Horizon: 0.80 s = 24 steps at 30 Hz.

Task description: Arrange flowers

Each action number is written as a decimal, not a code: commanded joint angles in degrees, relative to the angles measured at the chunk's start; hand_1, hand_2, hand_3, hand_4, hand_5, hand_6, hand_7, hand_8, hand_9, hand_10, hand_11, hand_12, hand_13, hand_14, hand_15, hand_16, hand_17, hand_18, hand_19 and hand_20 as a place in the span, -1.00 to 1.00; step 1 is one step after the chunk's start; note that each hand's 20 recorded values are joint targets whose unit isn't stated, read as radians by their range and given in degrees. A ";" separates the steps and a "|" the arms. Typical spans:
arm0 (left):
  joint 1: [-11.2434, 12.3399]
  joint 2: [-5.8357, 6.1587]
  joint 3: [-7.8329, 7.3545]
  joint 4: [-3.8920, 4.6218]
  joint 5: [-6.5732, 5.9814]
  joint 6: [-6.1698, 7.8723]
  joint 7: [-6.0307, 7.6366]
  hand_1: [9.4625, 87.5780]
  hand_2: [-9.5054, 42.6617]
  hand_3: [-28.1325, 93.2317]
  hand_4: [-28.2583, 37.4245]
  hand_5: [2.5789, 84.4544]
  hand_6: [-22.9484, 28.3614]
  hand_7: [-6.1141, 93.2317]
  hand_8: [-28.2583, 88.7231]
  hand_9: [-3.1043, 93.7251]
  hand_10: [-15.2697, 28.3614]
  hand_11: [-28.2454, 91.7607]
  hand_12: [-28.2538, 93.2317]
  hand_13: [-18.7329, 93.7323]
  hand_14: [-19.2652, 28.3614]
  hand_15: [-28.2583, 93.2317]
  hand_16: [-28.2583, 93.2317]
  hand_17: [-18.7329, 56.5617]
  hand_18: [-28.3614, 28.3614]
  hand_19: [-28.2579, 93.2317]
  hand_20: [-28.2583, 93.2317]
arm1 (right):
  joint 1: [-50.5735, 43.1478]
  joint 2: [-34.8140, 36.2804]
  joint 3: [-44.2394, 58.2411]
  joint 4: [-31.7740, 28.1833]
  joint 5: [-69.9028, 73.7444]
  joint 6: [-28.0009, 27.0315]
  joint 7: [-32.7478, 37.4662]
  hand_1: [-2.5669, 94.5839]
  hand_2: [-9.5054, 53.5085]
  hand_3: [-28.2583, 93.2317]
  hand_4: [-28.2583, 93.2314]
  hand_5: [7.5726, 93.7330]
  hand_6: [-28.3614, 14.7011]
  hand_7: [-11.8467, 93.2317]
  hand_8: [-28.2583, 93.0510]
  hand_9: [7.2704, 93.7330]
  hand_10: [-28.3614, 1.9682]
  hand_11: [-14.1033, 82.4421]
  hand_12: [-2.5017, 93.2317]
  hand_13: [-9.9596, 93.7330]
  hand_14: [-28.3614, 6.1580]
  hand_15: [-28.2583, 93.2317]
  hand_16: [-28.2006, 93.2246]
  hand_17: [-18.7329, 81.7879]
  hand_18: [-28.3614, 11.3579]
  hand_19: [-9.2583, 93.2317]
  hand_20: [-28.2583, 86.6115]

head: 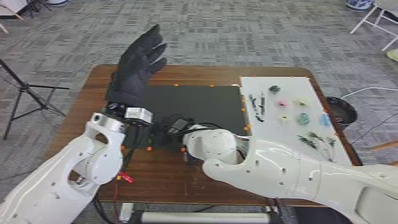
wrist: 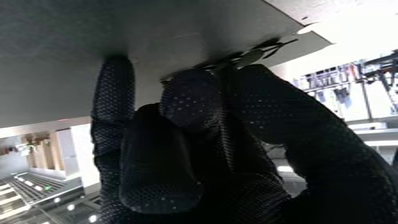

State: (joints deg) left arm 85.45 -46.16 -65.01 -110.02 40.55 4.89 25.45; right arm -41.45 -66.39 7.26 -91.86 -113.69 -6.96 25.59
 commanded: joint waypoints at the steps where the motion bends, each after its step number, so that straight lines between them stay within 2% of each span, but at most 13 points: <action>1: 0.20 -0.30 -0.27 -0.20 -0.19 -0.02 0.10 -0.55 -0.86 0.53 -0.89 -0.51 -0.07 -0.58 -0.63 -0.62 0.10 -0.33 -0.16 -0.47 0.28 -0.30 -0.36 -0.87 0.65 0.00 -0.33 | -1.92 -0.12 1.56 0.58 0.17 0.47 0.36 -0.50 -0.30 1.00 -0.47 -0.29 0.42 -0.54 -0.72 0.63 0.03 0.54 -0.05 0.73 0.19 0.96 -0.07 -0.08 -0.53 0.47 -0.08; 10: -0.40 -0.47 0.09 0.08 -0.10 -0.15 0.03 -0.54 -0.86 0.53 -0.89 -0.51 -0.07 -0.58 -0.63 -0.62 0.10 -0.33 -0.16 -0.47 0.28 -0.30 -0.36 -0.87 0.65 0.00 -0.33 | -2.29 -0.63 2.79 0.27 0.24 2.12 0.04 -0.51 -0.30 1.00 -0.47 -0.29 0.41 -0.54 -0.72 0.62 0.03 0.56 -0.08 0.73 0.19 0.96 -0.07 -0.08 -0.53 0.47 -0.08; 18: 0.27 -0.46 -0.43 -0.20 -0.13 0.04 0.10 -0.54 -0.86 0.53 -0.89 -0.51 -0.07 -0.58 -0.63 -0.62 0.10 -0.33 -0.16 -0.47 0.28 -0.30 -0.36 -0.87 0.65 0.00 -0.33 | -3.72 0.13 6.61 -1.50 0.82 3.70 -0.60 -0.54 -0.30 1.00 -0.50 -0.29 0.41 -0.55 -0.72 0.62 0.02 0.58 -0.10 0.73 0.18 0.96 -0.07 -0.09 -0.53 0.47 -0.08; 21: 0.77 -0.49 -0.61 -0.36 -0.29 0.68 0.50 -0.54 -0.86 0.53 -0.89 -0.51 -0.07 -0.58 -0.63 -0.62 0.10 -0.33 -0.16 -0.47 0.28 -0.30 -0.36 -0.87 0.65 0.00 -0.33 | -4.27 2.44 9.74 -3.41 3.74 5.62 -1.12 -0.56 -0.28 1.00 -0.53 -0.29 0.41 -0.55 -0.72 0.61 0.00 0.62 -0.18 0.73 0.18 0.96 -0.07 -0.09 -0.53 0.47 -0.08; 24: 1.98 -0.53 -1.30 -0.74 -0.44 1.43 0.78 -0.54 -0.86 0.54 -0.89 -0.50 -0.07 -0.58 -0.63 -0.62 0.10 -0.33 -0.16 -0.46 0.29 -0.30 -0.36 -0.87 0.65 0.00 -0.33 | -5.41 6.24 13.44 -6.12 10.20 12.39 -3.00 -0.58 -0.31 0.94 -0.71 -0.29 0.39 -0.55 -0.71 0.59 -0.02 0.65 -0.23 0.72 0.17 0.96 -0.07 -0.09 -0.54 0.47 -0.08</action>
State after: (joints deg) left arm 85.46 -46.21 -65.08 -109.99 40.55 4.93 25.52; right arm -45.96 -66.24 14.10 -93.08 -111.81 -3.88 25.29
